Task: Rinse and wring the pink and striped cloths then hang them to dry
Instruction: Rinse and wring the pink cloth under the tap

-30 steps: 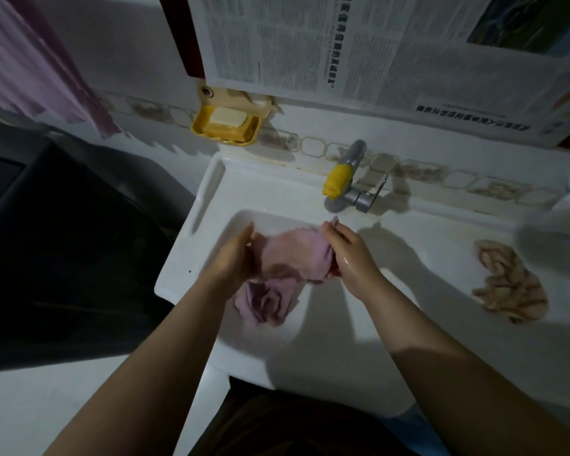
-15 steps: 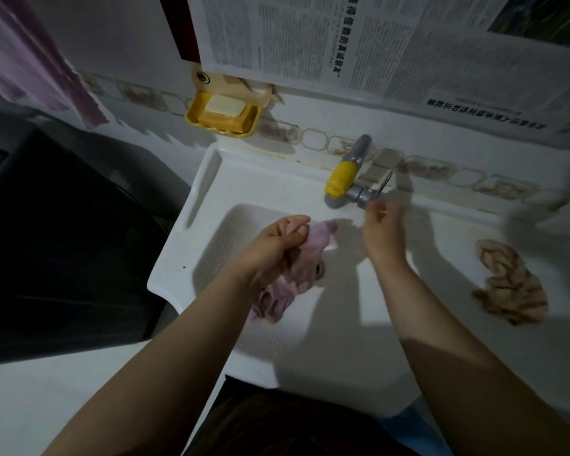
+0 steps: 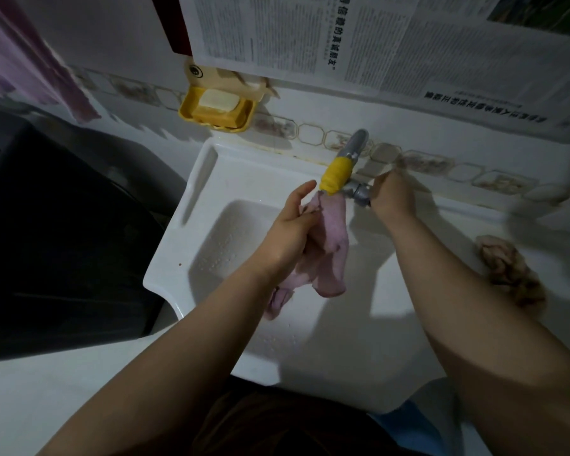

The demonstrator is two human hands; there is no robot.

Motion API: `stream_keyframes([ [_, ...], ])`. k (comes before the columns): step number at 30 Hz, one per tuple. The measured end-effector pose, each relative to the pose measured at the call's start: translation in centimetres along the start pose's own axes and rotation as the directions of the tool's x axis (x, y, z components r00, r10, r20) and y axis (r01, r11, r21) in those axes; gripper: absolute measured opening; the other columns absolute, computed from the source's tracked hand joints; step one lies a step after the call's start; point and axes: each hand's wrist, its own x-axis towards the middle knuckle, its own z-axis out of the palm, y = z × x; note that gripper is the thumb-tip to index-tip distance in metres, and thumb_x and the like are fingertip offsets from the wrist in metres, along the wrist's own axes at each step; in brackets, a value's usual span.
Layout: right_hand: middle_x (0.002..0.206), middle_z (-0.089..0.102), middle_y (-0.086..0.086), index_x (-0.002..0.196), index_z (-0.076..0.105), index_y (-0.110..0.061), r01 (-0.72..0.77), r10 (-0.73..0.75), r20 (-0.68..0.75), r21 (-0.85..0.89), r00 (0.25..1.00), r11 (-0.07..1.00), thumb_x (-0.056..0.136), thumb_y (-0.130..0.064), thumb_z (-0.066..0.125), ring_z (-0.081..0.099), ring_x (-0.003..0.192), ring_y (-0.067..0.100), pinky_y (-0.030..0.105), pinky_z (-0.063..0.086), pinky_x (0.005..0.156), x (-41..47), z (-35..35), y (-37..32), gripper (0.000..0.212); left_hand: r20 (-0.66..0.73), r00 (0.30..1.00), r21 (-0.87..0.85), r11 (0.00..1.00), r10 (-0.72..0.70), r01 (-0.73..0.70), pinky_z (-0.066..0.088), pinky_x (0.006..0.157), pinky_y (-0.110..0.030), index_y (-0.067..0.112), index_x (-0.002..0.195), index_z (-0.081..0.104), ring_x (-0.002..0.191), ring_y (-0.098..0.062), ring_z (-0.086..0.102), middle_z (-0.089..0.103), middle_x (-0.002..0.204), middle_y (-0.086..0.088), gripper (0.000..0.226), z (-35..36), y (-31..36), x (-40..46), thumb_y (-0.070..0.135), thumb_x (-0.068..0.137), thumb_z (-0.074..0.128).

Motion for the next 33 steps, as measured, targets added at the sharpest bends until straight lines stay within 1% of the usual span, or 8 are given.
stream_keyframes([
  [4,0.115,0.059,0.032,0.113,0.051,0.011,0.019,-0.013,-0.054,0.12,0.998,0.993,0.099,-0.016,0.035,0.058,0.108,0.041,0.039,0.044,0.082,-1.3,0.2,0.5,0.034,0.027,0.999,-0.112,0.993,-0.034,0.036,0.039,0.104,-0.06,0.017,0.135,0.048,0.118,-0.046,0.053,0.056,0.127,-0.027,0.044,0.3,0.1,0.0,0.008,0.092,0.044],
  [11,0.115,0.06,0.031,0.113,0.052,0.008,0.008,0.008,-0.076,0.21,0.997,0.978,0.101,-0.018,0.031,0.058,0.107,0.041,0.038,0.044,0.083,-2.3,0.4,0.4,0.035,0.063,0.997,-0.227,0.973,-0.031,0.045,0.038,0.103,-0.061,0.002,0.13,0.049,0.117,-0.053,0.049,0.047,0.127,-0.04,0.038,0.5,0.4,-0.8,0.0,0.095,0.035],
  [17,0.115,0.06,0.03,0.116,0.049,0.005,-0.079,0.087,-0.014,0.288,0.996,0.954,0.1,-0.029,0.031,0.058,0.108,0.041,0.042,0.046,0.088,-2.5,0.3,0.0,0.041,0.016,0.999,-0.176,0.984,-0.032,0.034,0.033,0.105,-0.065,0.005,0.129,0.054,0.121,-0.05,0.047,0.054,0.126,-0.033,0.039,0.1,-0.2,-0.5,0.008,0.09,0.047],
  [20,0.094,0.064,0.019,0.108,0.053,-0.007,-0.328,0.2,0.325,0.41,0.924,0.851,0.088,-0.07,0.026,0.065,0.088,0.033,0.044,0.053,0.083,-4.0,0.4,-0.8,0.071,0.012,0.999,-0.156,0.987,-0.032,0.034,0.034,0.106,-0.062,0.007,0.127,0.055,0.123,-0.048,0.046,0.053,0.127,-0.032,0.034,0.1,-0.2,-0.7,0.012,0.096,0.043],
  [22,0.103,0.063,0.027,0.109,0.061,-0.006,-0.5,0.08,0.673,0.459,0.735,0.735,0.07,-0.089,0.028,0.062,0.088,0.033,0.049,0.049,0.091,-5.7,0.6,-1.5,0.098,0.011,0.999,-0.138,0.99,-0.034,0.036,0.036,0.108,-0.055,0.01,0.128,0.056,0.126,-0.04,0.048,0.055,0.131,-0.024,0.034,-0.1,-0.2,-0.7,0.021,0.099,0.041],
  [23,0.115,0.058,0.032,0.108,0.064,-0.005,-0.524,-0.014,0.736,0.496,0.677,0.692,0.065,-0.091,0.035,0.058,0.093,0.034,0.055,0.044,0.099,-6.7,0.8,-1.8,0.1,0.017,0.999,-0.125,0.991,-0.034,0.036,0.036,0.109,-0.053,0.011,0.131,0.054,0.127,-0.036,0.049,0.055,0.133,-0.02,0.037,-0.3,-0.3,-0.6,0.026,0.1,0.04],
  [28,0.095,0.069,0.019,0.094,0.066,-0.006,-0.094,-0.252,0.435,0.632,0.865,0.77,0.095,-0.046,0.048,0.063,0.087,0.024,0.037,0.048,0.078,-10.1,1.8,-2.5,0.043,-0.016,0.998,0.104,0.993,0.064,-0.062,0.043,0.106,-0.038,0.018,0.138,0.05,0.121,-0.018,0.057,0.061,0.13,-0.007,0.041,-1.3,-0.5,-0.2,0.032,0.104,0.03],
  [33,0.07,0.059,0.001,0.07,0.055,-0.019,-0.05,-0.189,0.257,0.705,0.948,0.708,0.097,-0.027,0.048,0.052,0.064,0.008,0.021,0.041,0.058,-11.1,1.3,-3.4,0.029,-0.318,0.944,0.273,0.962,0.09,0.0,0.051,0.088,-0.028,0.016,0.113,0.067,0.098,-0.016,0.063,0.069,0.105,-0.004,0.031,-1.2,-1.1,0.9,0.027,0.102,0.04],
])
